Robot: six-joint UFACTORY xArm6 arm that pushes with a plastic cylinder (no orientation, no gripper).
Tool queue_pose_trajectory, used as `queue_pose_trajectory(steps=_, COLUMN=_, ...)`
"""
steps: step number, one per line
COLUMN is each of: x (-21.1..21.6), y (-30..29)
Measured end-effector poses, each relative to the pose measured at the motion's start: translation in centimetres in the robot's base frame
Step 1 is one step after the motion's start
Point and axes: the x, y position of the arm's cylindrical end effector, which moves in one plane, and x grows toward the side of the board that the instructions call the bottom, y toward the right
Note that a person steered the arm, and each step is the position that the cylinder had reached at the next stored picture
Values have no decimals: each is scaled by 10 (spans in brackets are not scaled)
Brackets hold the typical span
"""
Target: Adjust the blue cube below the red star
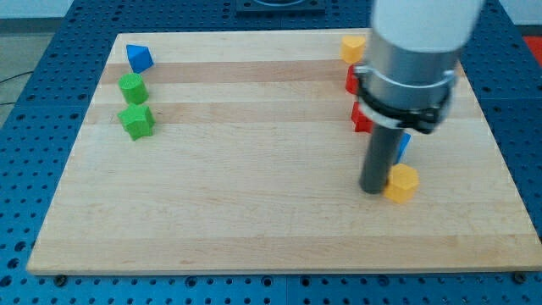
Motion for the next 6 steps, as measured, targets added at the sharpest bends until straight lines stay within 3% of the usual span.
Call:
queue_pose_trajectory(steps=1, x=40, y=-15)
queue_pose_trajectory(steps=2, x=58, y=75)
queue_pose_trajectory(steps=3, x=12, y=126)
queue_pose_trajectory(steps=4, x=-30, y=101)
queue_pose_trajectory(steps=5, x=-33, y=49)
queue_pose_trajectory(steps=6, x=-35, y=60)
